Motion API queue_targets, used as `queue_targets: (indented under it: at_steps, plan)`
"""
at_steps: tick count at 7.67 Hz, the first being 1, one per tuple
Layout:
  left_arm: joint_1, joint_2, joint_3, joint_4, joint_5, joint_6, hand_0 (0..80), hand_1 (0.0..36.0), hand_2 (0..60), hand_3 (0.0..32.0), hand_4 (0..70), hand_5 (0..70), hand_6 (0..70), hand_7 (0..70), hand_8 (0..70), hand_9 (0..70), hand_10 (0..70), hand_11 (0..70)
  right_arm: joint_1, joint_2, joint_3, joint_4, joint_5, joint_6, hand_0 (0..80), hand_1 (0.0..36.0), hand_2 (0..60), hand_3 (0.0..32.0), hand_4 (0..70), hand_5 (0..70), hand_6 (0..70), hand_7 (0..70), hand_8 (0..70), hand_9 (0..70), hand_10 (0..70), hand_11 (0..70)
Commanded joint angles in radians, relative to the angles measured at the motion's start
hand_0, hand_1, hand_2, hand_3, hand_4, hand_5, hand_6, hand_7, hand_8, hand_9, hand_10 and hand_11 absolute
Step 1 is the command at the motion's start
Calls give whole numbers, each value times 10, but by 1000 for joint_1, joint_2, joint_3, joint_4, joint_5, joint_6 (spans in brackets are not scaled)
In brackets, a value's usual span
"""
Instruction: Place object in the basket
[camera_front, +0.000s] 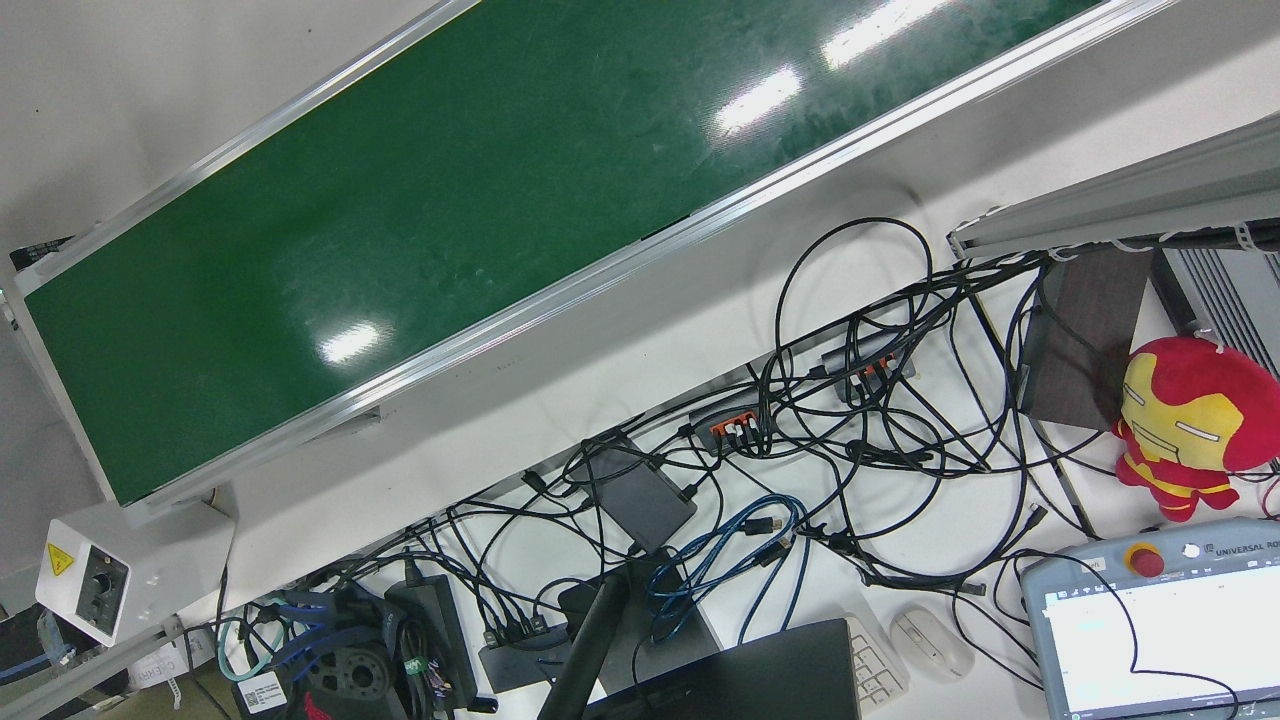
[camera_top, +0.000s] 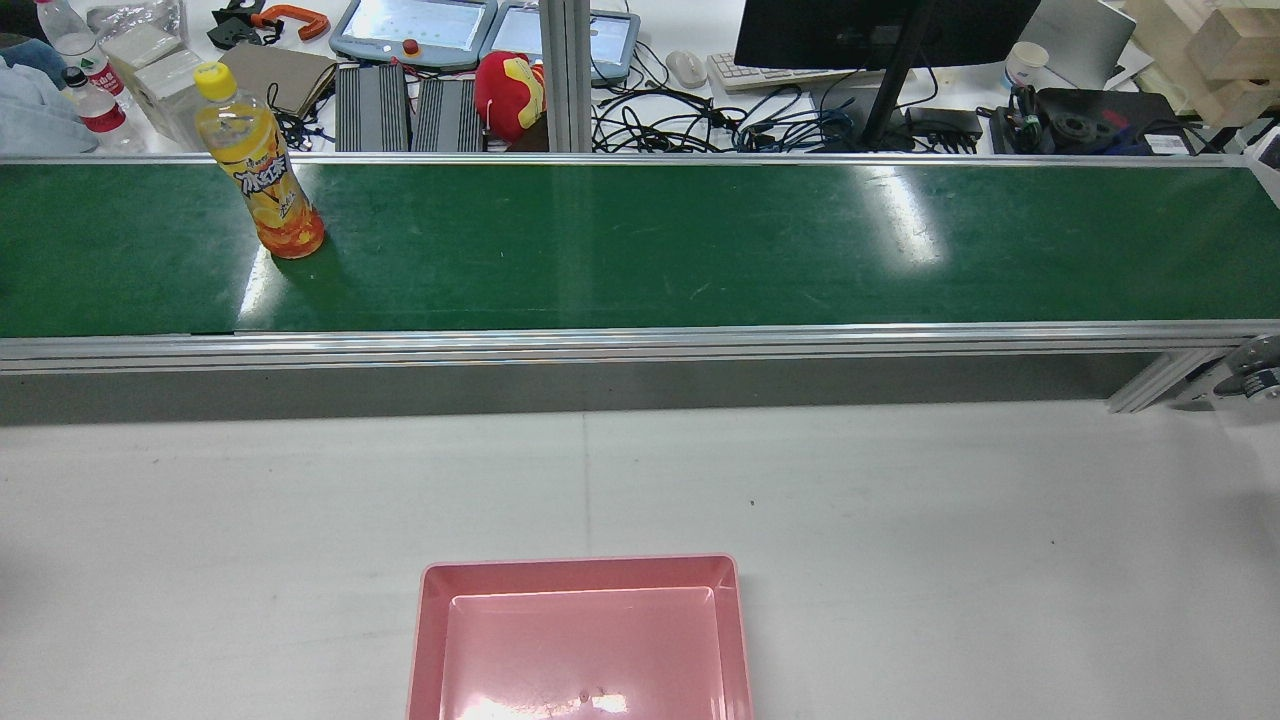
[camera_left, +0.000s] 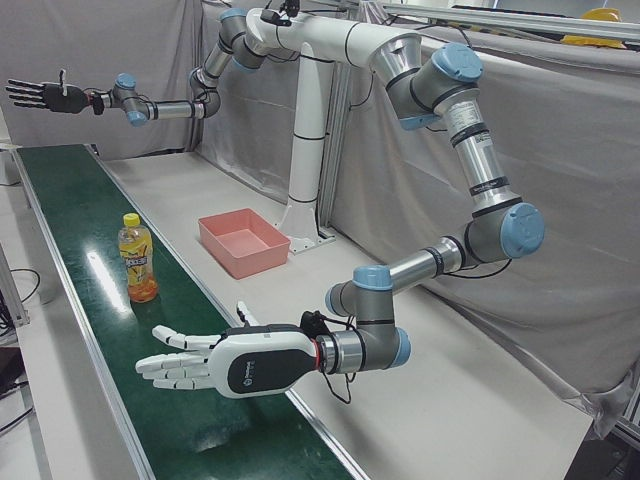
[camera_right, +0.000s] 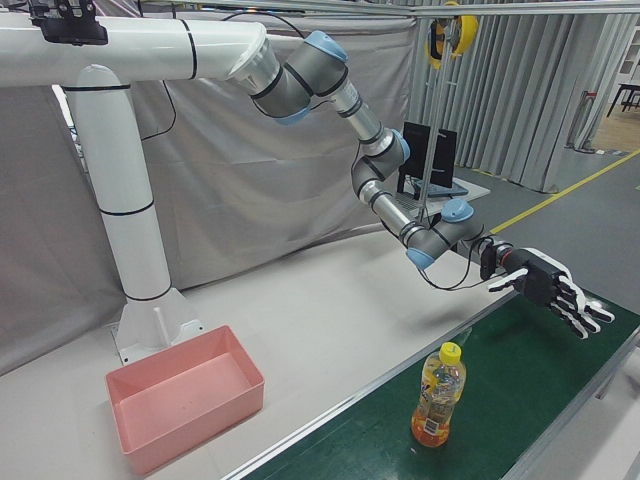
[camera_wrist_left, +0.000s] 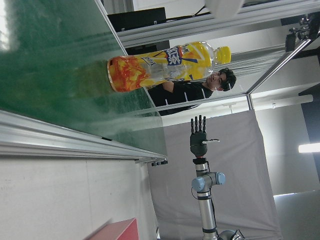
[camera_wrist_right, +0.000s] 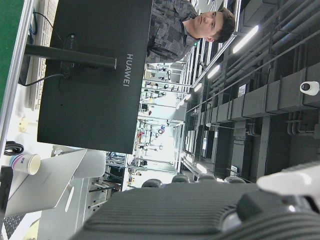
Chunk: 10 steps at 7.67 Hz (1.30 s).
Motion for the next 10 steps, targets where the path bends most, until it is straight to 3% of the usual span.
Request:
queue_targets:
  at_steps: [1,2,4,7,10]
  plan:
    - [3,-13,0,23,0,4,732,203,0,0,118,216,0,2,49,75,55,108,0,0,0,0,0,0,0,0,0,0,0,0,0,0,0,0,0,0]
    - [4,-18,-11,40,2,7,728,201,0,0,118,219,0,1,47,74,61,116,0,0,0,0,0,0,0,0,0,0,0,0,0,0,0,0,0,0]
    - [6,-22,-119,146,6,71,718,194,0,0,119,221,0,0,45,70,58,111,0,0,0,0,0,0,0,0,0,0,0,0,0,0,0,0,0,0]
    - [104,-61,-130,197,-6,99,730,201,0,0,110,210,0,0,44,68,63,120,0,0,0,0,0,0,0,0,0,0,0,0,0,0,0,0,0,0]
    - [215,-136,-144,272,-60,104,679,179,0,0,95,197,0,0,45,68,64,120,0,0,0,0,1,0,0,0,0,0,0,0,0,0,0,0,0,0]
